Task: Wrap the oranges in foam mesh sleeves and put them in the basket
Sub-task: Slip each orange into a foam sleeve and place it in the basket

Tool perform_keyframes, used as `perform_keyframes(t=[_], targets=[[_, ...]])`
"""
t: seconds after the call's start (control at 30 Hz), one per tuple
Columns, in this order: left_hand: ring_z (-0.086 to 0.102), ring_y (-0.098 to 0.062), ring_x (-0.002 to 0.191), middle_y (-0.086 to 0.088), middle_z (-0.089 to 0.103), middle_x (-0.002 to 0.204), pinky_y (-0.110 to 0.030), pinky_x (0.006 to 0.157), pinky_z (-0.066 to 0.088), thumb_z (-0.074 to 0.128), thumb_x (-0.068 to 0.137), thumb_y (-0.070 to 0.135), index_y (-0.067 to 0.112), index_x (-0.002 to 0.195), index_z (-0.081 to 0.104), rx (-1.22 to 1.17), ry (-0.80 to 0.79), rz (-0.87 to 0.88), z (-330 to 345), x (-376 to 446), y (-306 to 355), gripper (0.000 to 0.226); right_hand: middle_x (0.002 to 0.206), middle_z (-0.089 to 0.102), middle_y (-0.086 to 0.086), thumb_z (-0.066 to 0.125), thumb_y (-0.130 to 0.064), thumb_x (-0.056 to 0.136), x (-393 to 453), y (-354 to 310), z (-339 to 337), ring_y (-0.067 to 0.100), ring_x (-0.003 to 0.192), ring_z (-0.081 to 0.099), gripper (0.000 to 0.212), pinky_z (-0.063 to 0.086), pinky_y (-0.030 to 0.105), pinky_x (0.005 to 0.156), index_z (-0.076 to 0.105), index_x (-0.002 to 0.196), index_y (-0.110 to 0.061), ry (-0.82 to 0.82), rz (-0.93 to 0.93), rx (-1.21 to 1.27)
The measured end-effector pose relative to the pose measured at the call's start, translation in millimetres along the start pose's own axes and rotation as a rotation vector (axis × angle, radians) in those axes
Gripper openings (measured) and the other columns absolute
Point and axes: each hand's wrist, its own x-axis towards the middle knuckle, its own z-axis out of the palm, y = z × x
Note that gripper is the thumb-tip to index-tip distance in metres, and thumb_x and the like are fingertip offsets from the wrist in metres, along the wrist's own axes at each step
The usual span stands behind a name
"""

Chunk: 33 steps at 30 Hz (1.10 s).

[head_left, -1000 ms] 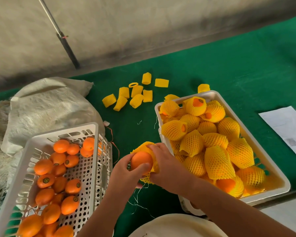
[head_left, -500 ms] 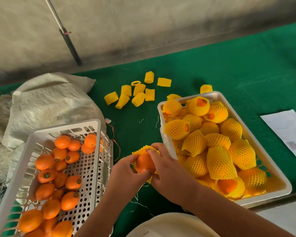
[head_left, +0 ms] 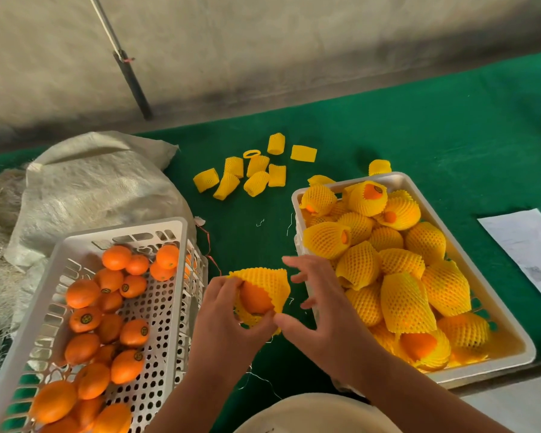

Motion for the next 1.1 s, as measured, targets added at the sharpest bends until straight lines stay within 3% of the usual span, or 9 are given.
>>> perform_keyframes(t=[0.1,0.27,0.4,0.5,0.6,0.7,0.83,0.97,1.1], targets=[[0.045,0.01,0.106,0.021,0.041,0.123,-0.012,0.079,0.046,0.069,0.065,0.07,0.027,0.132,0.051,0.031,-0.083,0.042,0,0,4,0.082,0.153,0.027,-0.029,0.068,-0.083,0.074,6,-1,10,0.003,0.138,0.04,0.103,0.053,0.024,0.101,0.007,0.153,-0.06,-0.132,0.181,0.027],[0.035,0.008,0.098,0.015,0.043,0.13,-0.002,0.072,0.027,0.079,0.066,0.063,0.027,0.132,0.051,0.148,-0.128,0.068,5,-5,16,0.08,0.146,0.039,-0.02,0.075,-0.066,0.081,13,3,21,0.004,0.123,0.045,0.093,0.05,0.018,0.094,0.019,0.154,-0.048,-0.03,0.255,-0.068],[0.044,0.003,0.094,0.013,0.042,0.132,-0.003,0.067,0.034,0.088,0.072,0.041,0.024,0.132,0.055,0.131,-0.134,0.082,12,-10,21,0.07,0.144,0.041,-0.016,0.076,-0.062,0.081,15,6,27,0.003,0.12,0.042,0.092,0.041,0.015,0.088,0.024,0.154,-0.043,0.041,0.334,-0.064],[0.053,-0.005,0.1,0.008,0.042,0.139,-0.006,0.077,0.039,0.09,0.076,0.03,0.018,0.137,0.055,0.125,-0.152,0.097,17,-16,21,0.072,0.148,0.038,-0.014,0.075,-0.065,0.08,16,8,30,0.001,0.118,0.037,0.095,0.038,0.015,0.089,0.022,0.155,-0.042,0.044,0.366,-0.101],[0.06,-0.011,0.106,0.006,0.044,0.141,-0.015,0.083,0.047,0.088,0.078,0.033,0.017,0.139,0.055,0.115,-0.148,0.127,21,-17,17,0.071,0.15,0.038,-0.014,0.075,-0.063,0.08,17,15,29,0.002,0.12,0.037,0.095,0.04,0.017,0.091,0.022,0.156,-0.042,0.027,0.385,-0.091],[0.048,0.003,0.119,0.017,0.037,0.151,-0.012,0.091,0.042,0.069,0.09,0.052,0.028,0.147,0.048,0.099,-0.134,0.203,22,-13,11,0.066,0.149,0.04,-0.014,0.077,-0.056,0.082,21,24,17,0.007,0.126,0.045,0.088,0.05,0.024,0.097,0.027,0.153,-0.043,0.061,0.389,-0.078],[0.034,-0.001,0.139,0.023,0.025,0.16,-0.036,0.106,0.043,0.049,0.091,0.069,0.036,0.152,0.039,0.193,-0.108,0.107,12,-6,-23,0.069,0.134,0.045,-0.016,0.078,-0.051,0.082,39,44,-32,0.006,0.11,0.051,0.076,0.041,0.01,0.075,0.037,0.146,-0.043,0.258,0.338,-0.125],[0.031,-0.035,0.149,-0.009,0.031,0.161,-0.064,0.112,0.038,0.076,0.083,0.05,0.017,0.145,0.055,0.422,-0.109,-0.078,-1,-3,-77,0.073,0.127,0.048,-0.012,0.077,-0.055,0.082,65,72,-95,0.008,0.104,0.05,0.072,0.037,0.012,0.065,0.043,0.143,-0.038,0.446,0.38,-0.247],[0.022,-0.044,0.154,-0.017,0.024,0.166,-0.07,0.116,0.029,0.087,0.072,0.049,0.023,0.154,0.047,0.492,-0.157,-0.233,6,-14,-109,0.095,0.129,0.051,0.006,0.079,-0.049,0.081,84,103,-128,0.02,0.099,0.052,0.073,0.04,0.027,0.066,0.046,0.142,-0.027,0.472,0.488,-0.379]])
